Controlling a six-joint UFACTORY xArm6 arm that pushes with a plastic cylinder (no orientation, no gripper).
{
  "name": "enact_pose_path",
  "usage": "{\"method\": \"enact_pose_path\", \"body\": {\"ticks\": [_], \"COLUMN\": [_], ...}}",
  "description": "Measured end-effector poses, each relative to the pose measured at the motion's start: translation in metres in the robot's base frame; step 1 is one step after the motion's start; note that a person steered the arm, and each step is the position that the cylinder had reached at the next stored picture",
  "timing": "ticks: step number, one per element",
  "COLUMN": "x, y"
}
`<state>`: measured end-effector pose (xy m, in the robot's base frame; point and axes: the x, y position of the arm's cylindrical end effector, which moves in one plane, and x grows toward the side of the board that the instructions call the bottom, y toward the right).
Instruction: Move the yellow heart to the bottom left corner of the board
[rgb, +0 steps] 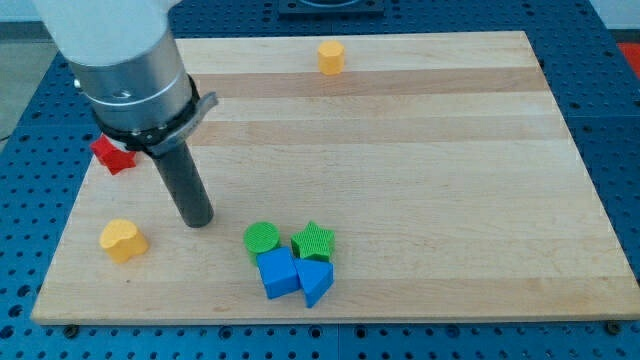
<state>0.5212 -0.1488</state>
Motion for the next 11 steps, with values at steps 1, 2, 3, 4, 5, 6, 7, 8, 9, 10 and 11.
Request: {"method": "enact_pose_path", "body": {"ticks": [1, 2, 3, 4, 5, 6, 7, 8, 9, 10, 11], "x": [0.030, 0.055, 0.056, 0.032, 0.008, 0.007, 0.024, 0.022, 0.011, 0.018, 0.040], "y": [-0.034, -0.064, -0.039, -0.001, -0.011, -0.060, -0.098, -0.097, -0.103, -0.129, -0.133]}}
